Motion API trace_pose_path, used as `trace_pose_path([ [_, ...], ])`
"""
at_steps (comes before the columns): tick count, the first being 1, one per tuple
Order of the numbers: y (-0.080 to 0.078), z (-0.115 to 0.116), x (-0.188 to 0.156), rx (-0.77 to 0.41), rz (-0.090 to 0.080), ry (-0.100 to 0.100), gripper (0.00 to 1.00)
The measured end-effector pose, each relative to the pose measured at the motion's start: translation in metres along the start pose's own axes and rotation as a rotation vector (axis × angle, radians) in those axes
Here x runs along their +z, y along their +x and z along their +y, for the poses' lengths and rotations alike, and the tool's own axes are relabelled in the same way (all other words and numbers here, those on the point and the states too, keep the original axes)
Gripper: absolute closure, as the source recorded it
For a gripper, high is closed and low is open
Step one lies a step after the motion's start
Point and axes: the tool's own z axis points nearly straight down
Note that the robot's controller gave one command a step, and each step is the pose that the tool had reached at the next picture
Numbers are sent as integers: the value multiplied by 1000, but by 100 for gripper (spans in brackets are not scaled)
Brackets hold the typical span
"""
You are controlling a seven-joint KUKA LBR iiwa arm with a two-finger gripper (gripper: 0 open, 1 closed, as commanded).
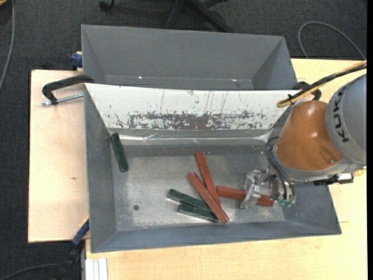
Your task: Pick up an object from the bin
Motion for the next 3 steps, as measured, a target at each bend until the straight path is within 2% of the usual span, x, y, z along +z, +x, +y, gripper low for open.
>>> trace_pose_path([
  [1,3,0,-20,1,12,0,100],
  [3,1,0,-64,0,4,0,100],
])
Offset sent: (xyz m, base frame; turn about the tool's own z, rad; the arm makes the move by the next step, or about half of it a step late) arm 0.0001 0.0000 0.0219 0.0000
